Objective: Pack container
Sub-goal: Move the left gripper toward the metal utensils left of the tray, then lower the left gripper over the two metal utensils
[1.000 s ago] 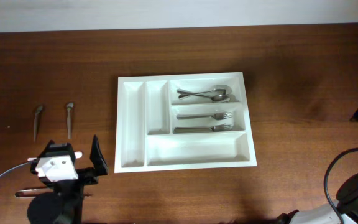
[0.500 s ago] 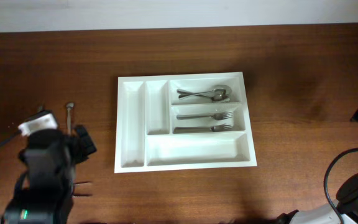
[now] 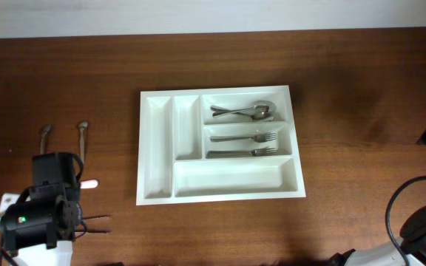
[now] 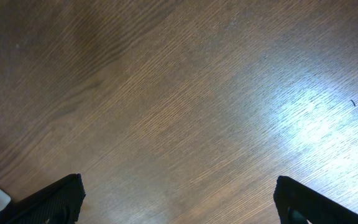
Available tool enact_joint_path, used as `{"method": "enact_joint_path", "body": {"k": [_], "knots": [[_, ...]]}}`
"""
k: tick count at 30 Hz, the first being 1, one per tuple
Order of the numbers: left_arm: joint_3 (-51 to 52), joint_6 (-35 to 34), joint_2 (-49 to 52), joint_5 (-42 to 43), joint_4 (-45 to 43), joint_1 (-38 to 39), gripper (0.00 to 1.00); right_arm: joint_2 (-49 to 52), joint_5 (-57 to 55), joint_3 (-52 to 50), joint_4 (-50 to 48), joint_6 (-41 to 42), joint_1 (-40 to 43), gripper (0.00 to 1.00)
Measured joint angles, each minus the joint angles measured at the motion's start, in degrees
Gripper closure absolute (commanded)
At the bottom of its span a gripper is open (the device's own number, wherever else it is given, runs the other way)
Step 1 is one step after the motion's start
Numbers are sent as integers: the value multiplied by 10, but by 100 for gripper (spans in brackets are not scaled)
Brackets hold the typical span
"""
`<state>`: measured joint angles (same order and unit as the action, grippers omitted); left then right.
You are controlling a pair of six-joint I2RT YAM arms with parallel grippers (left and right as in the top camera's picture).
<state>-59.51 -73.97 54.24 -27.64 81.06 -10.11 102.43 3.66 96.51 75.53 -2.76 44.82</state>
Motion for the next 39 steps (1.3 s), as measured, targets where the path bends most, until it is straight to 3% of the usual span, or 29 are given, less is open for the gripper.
{"method": "enact_joint_path", "body": {"k": [8,13,18,24,29,39], "knots": [[-1,-69,7,11,7,-15,1,0,0,0,0,0,0,1],[-3,-74,64,67,7,-80,1,0,0,0,0,0,0,1],[-3,12,151,132,-30,-176,1,0,0,0,0,0,0,1],[-3,106,214,185,-15,-252,1,0,0,0,0,0,0,1],[-3,158,249,194,-25,-263,1,0,0,0,0,0,0,1],[37,220,258,196,-144,-263,1,0,0,0,0,0,0,1]]}}
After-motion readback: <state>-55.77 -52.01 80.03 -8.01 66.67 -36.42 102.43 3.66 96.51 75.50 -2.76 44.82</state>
